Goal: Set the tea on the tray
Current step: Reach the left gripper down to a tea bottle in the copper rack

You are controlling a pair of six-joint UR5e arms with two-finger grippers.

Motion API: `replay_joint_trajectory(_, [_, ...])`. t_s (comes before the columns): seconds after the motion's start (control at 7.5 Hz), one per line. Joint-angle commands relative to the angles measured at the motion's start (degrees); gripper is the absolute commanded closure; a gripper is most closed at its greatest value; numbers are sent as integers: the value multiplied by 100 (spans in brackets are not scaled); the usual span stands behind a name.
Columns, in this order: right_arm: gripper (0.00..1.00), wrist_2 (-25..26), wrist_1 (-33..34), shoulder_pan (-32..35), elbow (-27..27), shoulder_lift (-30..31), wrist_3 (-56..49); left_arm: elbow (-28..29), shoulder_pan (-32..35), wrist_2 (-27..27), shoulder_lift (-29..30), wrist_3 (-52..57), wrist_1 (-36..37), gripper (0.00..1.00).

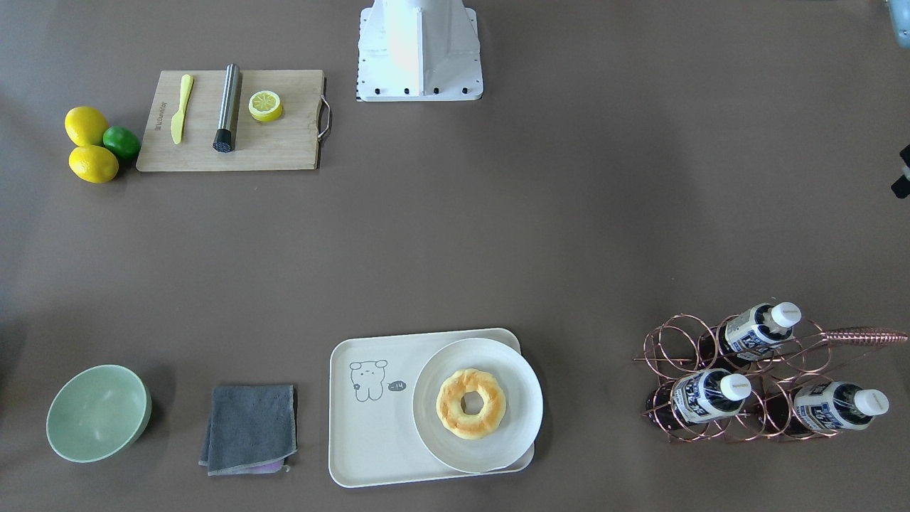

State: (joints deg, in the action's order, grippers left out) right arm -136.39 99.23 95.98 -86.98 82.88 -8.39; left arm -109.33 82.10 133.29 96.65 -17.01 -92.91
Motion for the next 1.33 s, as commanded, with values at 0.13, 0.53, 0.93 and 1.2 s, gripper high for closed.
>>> replay_joint_trajectory(0.13, [0, -2, 0, 0, -3, -17, 31, -247, -633, -397, 600, -153, -175, 2])
replay_joint_trajectory(0.53, [0, 16, -9, 0, -3, -61, 66, 340, -1388, -549, 1398, -2338, -254, 2])
replay_joint_trajectory(0.93, [0, 16, -9, 0, 15, -79, 109, 622, -1495, -1270, 1480, -2465, -745, 2])
replay_joint_trajectory(1.2, [0, 7, 0, 0, -3, -44, 127, 1201, -1478, -1357, 1550, -2000, -992, 2])
